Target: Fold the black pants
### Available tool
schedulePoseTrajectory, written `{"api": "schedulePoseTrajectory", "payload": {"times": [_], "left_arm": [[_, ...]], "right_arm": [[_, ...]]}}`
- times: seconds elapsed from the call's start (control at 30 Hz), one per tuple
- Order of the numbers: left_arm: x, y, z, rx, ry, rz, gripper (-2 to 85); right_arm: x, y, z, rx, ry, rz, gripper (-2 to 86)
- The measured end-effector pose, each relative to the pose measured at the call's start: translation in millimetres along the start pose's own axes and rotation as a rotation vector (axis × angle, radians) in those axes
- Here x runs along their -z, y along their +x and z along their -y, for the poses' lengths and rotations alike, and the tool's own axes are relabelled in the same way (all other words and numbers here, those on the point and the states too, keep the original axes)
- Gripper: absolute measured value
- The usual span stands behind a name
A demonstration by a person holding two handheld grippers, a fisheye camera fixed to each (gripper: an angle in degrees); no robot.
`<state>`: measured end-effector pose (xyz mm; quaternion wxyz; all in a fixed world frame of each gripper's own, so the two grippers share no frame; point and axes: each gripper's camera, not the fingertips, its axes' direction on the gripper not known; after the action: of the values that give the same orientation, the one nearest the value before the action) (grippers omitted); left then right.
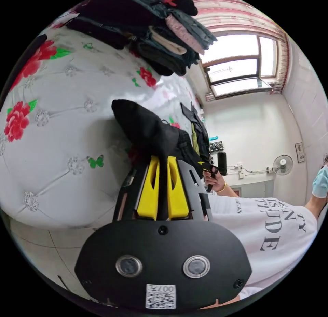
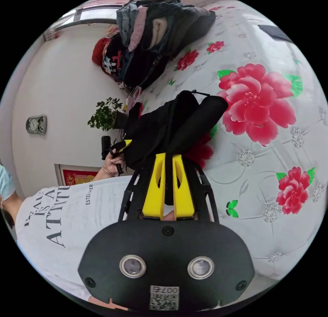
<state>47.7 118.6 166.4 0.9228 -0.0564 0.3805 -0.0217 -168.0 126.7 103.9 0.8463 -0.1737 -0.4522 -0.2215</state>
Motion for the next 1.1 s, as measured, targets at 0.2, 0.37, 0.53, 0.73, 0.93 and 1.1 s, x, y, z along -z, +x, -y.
{"api": "schedulePoseTrajectory", "payload": {"times": [0.2, 0.37, 0.53, 0.73, 0.93, 1.1], "left_arm": [[22, 63, 92, -0.245, -0.001, -0.036, 2.2], [78, 139, 198, -0.502, 0.167, -0.059, 2.1], [125, 205, 339, -0.573, 0.335, 0.034, 3.2], [85, 176, 444, -0.361, 0.369, 0.386, 6.2], [12, 72, 357, -0.355, 0.422, 0.364, 2.0], [-62, 18, 259, -0.223, 0.145, 0.585, 3.6]], "right_arm": [[72, -81, 71, 0.195, 0.124, 0.034, 0.4], [160, -183, 157, 0.433, 0.364, 0.057, 0.4], [209, -247, 264, 0.494, 0.583, 0.092, 1.0], [175, -207, 356, 0.262, 0.638, -0.096, 2.7], [107, -59, 261, 0.144, 0.564, -0.142, 4.6], [117, 41, 134, -0.156, 0.489, -0.457, 5.6]]}}
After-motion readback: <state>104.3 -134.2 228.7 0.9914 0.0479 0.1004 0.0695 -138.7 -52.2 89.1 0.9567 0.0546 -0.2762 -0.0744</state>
